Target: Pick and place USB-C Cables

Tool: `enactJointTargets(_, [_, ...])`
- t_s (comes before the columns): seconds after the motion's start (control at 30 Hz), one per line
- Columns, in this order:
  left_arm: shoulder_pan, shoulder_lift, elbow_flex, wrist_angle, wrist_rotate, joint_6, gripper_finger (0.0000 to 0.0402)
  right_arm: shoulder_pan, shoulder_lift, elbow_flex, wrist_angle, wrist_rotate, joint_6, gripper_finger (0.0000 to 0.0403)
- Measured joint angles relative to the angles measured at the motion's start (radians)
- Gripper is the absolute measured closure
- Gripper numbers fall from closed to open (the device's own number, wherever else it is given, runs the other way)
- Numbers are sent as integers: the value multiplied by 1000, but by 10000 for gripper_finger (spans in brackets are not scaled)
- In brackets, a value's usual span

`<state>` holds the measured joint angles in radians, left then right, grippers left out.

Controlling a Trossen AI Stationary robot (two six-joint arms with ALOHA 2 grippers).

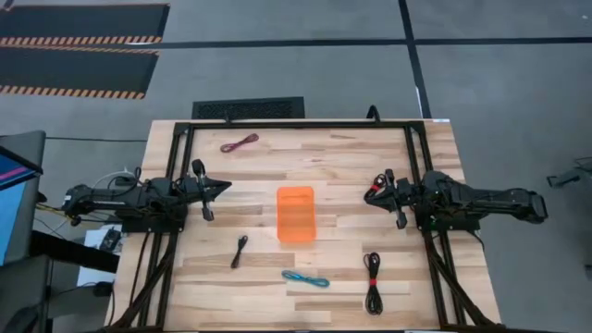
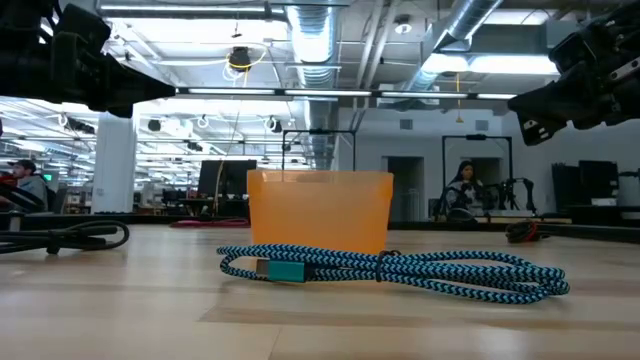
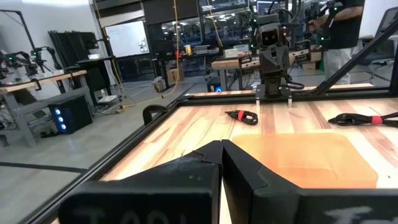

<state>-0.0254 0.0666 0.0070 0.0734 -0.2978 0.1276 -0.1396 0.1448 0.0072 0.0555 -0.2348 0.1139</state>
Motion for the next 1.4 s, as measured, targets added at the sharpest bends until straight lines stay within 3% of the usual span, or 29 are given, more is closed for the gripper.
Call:
enactJointTargets(1.17, [0,0,0,0,-3,0,401,0,0,0,0,0,0,369])
enactJointTargets(1.4, [0,0,0,33,-2,78,401,0,0,0,0,0,0,369])
